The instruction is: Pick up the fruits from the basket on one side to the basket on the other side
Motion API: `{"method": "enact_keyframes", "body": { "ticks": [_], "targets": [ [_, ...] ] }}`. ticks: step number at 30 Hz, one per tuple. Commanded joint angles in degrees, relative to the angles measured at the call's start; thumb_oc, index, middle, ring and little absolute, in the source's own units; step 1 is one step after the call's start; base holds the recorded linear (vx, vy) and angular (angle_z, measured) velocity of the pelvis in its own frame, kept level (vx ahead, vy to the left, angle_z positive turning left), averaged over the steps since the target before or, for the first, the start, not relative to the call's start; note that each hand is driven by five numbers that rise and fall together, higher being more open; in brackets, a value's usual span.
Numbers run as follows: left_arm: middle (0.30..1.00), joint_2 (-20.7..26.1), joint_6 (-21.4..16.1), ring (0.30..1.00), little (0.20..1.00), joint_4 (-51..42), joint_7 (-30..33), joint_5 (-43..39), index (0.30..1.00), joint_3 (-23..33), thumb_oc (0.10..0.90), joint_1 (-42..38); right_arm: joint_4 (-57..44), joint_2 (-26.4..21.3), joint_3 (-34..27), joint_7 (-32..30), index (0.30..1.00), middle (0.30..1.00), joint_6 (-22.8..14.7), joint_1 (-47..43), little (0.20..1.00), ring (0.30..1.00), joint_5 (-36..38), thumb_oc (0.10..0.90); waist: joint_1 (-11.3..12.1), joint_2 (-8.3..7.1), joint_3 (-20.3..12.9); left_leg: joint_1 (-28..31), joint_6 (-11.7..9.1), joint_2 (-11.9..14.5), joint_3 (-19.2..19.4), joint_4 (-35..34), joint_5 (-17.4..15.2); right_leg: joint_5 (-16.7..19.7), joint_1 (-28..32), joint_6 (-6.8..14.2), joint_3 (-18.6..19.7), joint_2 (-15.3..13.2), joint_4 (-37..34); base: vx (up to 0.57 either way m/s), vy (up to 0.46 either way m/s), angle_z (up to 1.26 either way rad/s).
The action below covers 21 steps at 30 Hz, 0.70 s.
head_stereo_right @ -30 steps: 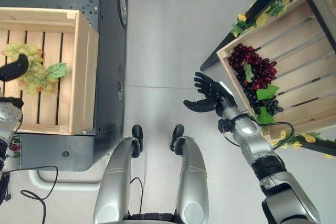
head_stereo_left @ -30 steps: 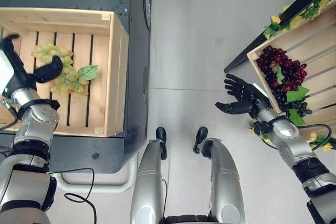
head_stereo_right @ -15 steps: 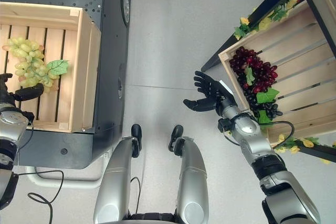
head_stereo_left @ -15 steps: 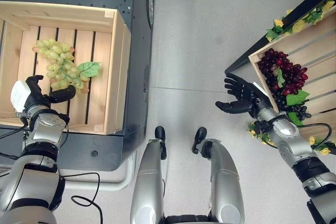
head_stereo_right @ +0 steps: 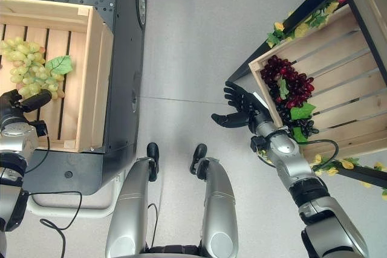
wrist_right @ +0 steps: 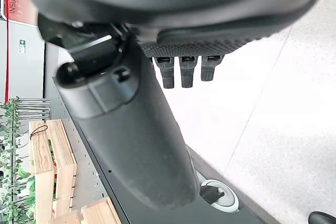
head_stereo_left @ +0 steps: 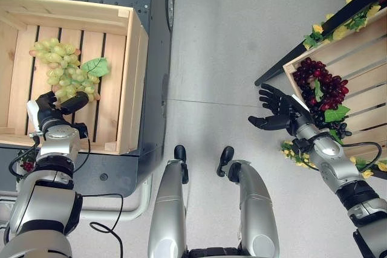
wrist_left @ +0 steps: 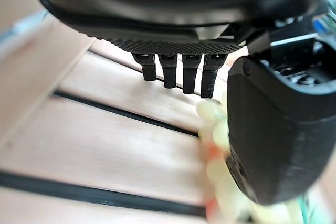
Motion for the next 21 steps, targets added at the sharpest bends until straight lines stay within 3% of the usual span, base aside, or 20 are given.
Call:
{"method": "enact_keyframes", "body": {
  "ticks": [1, 5, 9, 17, 21],
  "targets": [
    [0.900, -1.0, -4.1, 0.900, 0.900, -2.6, -4.3, -5.8, 0.900, 0.8, 0.800, -2.6, -4.2, 0.8, -1.8, -1.6, 0.900, 0.900, -4.6, -1.1, 0.900, 0.900, 1.2, 0.800, -0.3, -1.74, -0.8, 5.6, 2.2, -1.6, 5.6, -5.9, -1.6, 1.8, 4.1, 1.7, 2.0, 1.7, -3.0, 0.00, 0.000, 0.00],
    [0.900, -1.0, -3.6, 0.900, 0.900, -3.0, -4.2, -2.0, 0.900, -0.4, 0.800, -3.5, -4.3, 0.6, -1.8, -1.4, 0.900, 0.900, -3.8, -1.5, 0.900, 0.900, 1.1, 0.800, -0.5, -1.54, -0.8, 5.8, 2.2, -1.7, 5.7, -6.4, -1.4, 1.9, 4.1, 1.7, 2.3, 1.8, -3.2, 0.00, 0.000, 0.00],
    [0.900, -0.6, -6.1, 0.900, 0.900, -3.6, -2.2, 4.1, 0.900, -2.4, 0.800, -5.2, -4.2, 0.7, -1.1, -2.0, 0.900, 0.900, -3.6, -2.2, 0.900, 0.900, 1.1, 0.800, -0.6, -1.45, -0.8, 5.4, 2.2, -1.7, 5.8, -6.3, -1.5, 2.0, 3.6, 1.7, 2.4, 1.8, -3.1, 0.00, 0.000, 0.00],
    [0.900, 0.2, -8.2, 0.900, 0.900, -4.6, 1.1, 6.9, 0.900, -3.0, 0.800, -5.6, -3.8, 0.6, -1.1, -2.0, 0.900, 0.900, -4.6, -1.3, 0.900, 0.900, 1.6, 0.800, -0.4, -1.51, -0.8, 5.4, 2.2, -2.0, 5.7, -6.4, -1.6, 2.3, 3.6, 1.9, 2.4, 1.9, -3.4, 0.00, 0.000, 0.00],
    [0.900, 1.0, -13.6, 0.900, 0.900, -5.3, 12.1, 17.1, 0.900, -2.7, 0.800, -5.7, -4.0, 1.0, -1.0, -2.2, 0.900, 0.900, -5.0, -0.7, 0.900, 0.900, 1.5, 0.800, -0.4, -1.46, -0.8, 5.6, 2.2, -2.0, 5.7, -6.5, -1.7, 2.2, 3.7, 1.8, 2.3, 1.8, -3.4, 0.00, 0.000, 0.00]
  ]
}}
